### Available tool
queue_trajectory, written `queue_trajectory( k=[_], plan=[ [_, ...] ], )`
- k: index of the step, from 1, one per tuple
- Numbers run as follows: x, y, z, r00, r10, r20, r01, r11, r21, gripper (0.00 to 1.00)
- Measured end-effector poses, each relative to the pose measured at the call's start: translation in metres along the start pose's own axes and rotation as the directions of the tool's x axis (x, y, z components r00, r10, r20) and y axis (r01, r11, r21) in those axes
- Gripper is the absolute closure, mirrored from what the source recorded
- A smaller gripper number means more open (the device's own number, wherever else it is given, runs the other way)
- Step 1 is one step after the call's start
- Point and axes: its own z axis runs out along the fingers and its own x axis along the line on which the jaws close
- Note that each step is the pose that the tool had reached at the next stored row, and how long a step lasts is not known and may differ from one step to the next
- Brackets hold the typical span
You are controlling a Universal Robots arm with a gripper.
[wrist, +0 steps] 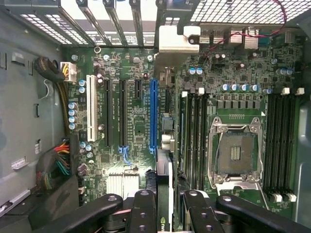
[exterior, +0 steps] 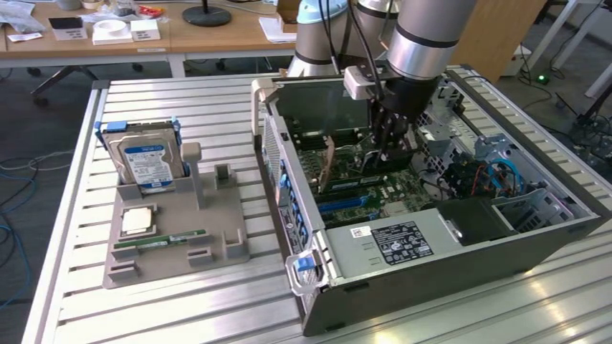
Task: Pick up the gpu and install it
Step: 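Insert the gpu into the slot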
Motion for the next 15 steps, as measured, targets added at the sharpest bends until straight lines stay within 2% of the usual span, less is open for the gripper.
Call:
queue_trajectory(
  k=[10, 15],
  plan=[
    [0.0006, 0.0024, 0.0082, 1.0, 0.0, -0.0001, 0.0, 1.0, -0.0001, 0.74],
    [0.0013, 0.003, 0.0092, 1.0, 0.0, 0.0, 0.0, 1.0, 0.0, 0.74]
  ],
)
